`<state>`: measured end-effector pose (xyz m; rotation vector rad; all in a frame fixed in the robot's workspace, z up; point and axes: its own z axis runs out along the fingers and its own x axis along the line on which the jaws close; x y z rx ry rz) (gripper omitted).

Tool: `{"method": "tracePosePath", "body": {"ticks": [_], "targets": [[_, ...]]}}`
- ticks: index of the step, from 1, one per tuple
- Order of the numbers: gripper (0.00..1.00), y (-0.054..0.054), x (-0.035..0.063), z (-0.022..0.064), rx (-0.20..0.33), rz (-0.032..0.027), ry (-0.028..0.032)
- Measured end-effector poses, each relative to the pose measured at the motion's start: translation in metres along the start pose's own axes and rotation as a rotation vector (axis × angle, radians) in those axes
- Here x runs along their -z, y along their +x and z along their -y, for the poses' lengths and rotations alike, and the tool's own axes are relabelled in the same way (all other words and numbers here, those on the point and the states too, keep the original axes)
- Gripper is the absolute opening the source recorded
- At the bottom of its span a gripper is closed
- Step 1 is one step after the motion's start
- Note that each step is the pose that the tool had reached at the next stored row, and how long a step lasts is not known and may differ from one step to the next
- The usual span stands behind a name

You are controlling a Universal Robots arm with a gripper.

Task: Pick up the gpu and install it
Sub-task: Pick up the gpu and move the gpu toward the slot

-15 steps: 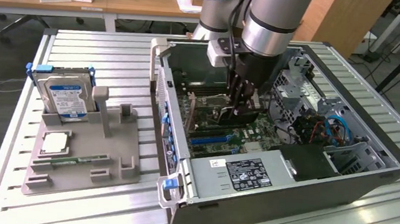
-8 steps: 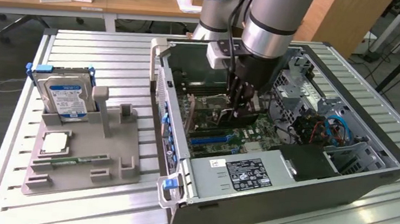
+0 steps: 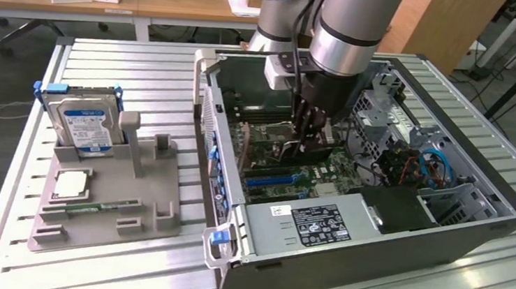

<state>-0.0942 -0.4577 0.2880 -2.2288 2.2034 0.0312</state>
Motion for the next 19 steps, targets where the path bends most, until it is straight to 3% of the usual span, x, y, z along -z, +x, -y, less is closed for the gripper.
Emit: {"method": "tracePosePath", "body": {"ticks": [19], "targets": [[0.26, 0.0009, -0.0012, -0.0065, -0.001, 0.0000, 0.0000]]}}
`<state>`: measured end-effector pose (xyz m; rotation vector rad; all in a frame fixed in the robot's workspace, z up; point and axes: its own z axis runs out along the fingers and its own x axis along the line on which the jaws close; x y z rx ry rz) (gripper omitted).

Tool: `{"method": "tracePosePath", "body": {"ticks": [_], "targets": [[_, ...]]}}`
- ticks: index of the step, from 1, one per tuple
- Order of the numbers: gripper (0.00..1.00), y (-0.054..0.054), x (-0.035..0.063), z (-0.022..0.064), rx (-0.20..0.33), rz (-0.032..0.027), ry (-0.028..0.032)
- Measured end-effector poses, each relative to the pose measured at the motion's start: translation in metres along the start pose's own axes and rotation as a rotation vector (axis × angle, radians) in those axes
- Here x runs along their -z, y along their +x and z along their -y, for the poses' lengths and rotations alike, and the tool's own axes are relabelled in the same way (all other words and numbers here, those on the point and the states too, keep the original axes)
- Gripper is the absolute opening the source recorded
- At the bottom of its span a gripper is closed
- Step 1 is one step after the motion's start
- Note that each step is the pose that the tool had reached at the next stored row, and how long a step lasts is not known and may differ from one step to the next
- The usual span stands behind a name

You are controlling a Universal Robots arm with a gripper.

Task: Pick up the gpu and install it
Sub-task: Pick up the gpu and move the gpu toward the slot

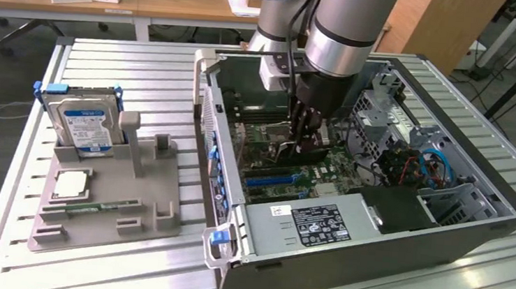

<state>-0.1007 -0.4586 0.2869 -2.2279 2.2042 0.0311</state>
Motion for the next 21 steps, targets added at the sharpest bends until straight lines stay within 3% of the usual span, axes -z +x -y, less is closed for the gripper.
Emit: {"method": "tracePosePath", "body": {"ticks": [14, 21], "targets": [[0.26, 0.000, -0.0100, -0.0003, 0.000, 0.0001, 0.0002], [0.26, 0.002, -0.0105, -0.0013, 0.000, -0.0001, 0.0001]]}}
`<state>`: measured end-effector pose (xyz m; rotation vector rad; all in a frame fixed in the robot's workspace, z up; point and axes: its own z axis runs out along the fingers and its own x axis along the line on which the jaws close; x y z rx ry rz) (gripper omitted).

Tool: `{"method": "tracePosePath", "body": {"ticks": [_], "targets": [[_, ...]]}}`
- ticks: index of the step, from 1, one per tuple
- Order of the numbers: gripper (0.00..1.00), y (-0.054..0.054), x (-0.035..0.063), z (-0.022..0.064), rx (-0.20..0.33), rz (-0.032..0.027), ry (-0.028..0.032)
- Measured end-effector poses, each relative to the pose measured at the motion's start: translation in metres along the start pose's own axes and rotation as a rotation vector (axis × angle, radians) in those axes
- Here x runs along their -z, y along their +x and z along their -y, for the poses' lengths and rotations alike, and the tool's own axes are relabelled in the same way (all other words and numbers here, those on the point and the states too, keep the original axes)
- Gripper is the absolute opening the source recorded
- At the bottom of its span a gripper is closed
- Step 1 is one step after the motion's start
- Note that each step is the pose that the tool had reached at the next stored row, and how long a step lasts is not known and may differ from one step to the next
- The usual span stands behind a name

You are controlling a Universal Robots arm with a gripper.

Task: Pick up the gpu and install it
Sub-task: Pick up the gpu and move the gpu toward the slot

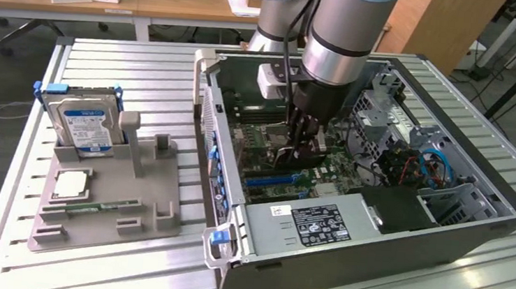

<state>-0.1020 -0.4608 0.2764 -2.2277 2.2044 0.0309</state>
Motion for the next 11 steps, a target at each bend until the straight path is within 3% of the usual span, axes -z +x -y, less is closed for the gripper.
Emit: {"method": "tracePosePath", "body": {"ticks": [11], "targets": [[0.26, 0.0001, -0.0008, -0.0016, 0.000, 0.0000, 0.0000]]}}
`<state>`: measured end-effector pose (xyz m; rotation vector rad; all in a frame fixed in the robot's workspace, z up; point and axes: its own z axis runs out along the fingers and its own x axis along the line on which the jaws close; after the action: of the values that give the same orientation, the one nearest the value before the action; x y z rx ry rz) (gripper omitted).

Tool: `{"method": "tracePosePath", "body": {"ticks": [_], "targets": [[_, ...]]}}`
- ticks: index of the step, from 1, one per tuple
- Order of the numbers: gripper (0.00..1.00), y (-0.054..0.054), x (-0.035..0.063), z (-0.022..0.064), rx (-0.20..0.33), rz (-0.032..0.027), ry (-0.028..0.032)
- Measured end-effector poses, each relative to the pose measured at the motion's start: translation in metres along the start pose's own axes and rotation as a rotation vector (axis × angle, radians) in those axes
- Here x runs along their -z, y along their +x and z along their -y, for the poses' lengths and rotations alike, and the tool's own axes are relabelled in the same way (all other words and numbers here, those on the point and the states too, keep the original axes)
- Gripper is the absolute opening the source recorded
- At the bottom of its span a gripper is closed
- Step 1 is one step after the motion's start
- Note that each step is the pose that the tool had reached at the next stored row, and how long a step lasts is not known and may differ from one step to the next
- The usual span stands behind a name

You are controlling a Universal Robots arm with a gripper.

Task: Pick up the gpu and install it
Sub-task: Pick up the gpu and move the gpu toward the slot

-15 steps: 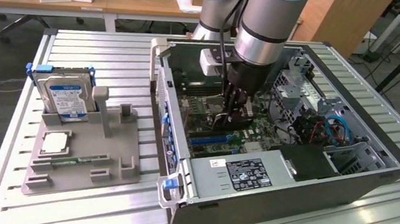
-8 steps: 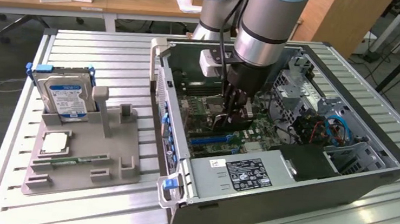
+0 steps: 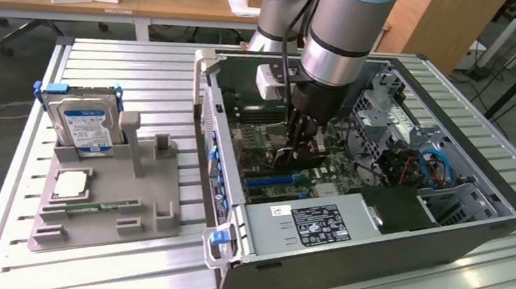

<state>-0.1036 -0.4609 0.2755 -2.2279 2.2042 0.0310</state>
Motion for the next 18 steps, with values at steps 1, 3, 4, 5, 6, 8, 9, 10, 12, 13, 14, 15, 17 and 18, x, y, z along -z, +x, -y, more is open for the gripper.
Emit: {"method": "tracePosePath", "body": {"ticks": [1, 3, 4, 5, 6, 8, 9, 10, 12, 13, 14, 15, 17, 18], "targets": [[0.26, 0.0000, 0.0000, 0.0000, 0.000, 0.0000, 0.0000], [0.26, 0.0000, 0.0000, 0.0000, 0.000, 0.0000, 0.0000], [0.26, 0.0000, -0.0006, -0.0001, 0.000, 0.0002, 0.0001], [0.26, 0.0000, -0.0013, -0.0001, 0.000, 0.0003, 0.0002], [0.26, 0.0001, -0.0019, -0.0002, 0.000, 0.0001, 0.0000], [0.26, 0.0001, -0.0036, -0.0004, 0.000, 0.0001, 0.0000], [0.26, 0.0001, -0.0041, -0.0004, 0.000, 0.0001, 0.0000], [0.26, 0.0001, -0.0041, -0.0004, 0.000, -0.0001, -0.0001], [0.26, 0.0001, -0.0041, -0.0004, 0.000, -0.0002, -0.0001], [0.26, 0.0000, -0.0042, -0.0010, 0.000, 0.0000, 0.0000], [0.26, 0.0000, -0.0043, -0.0018, 0.000, 0.0002, 0.0001], [0.26, 0.0000, -0.0043, -0.0027, 0.000, 0.0002, 0.0001], [0.26, 0.0000, -0.0043, -0.0039, 0.000, 0.0001, 0.0000], [0.26, 0.0000, -0.0043, -0.0039, 0.000, 0.0000, 0.0000]]}}
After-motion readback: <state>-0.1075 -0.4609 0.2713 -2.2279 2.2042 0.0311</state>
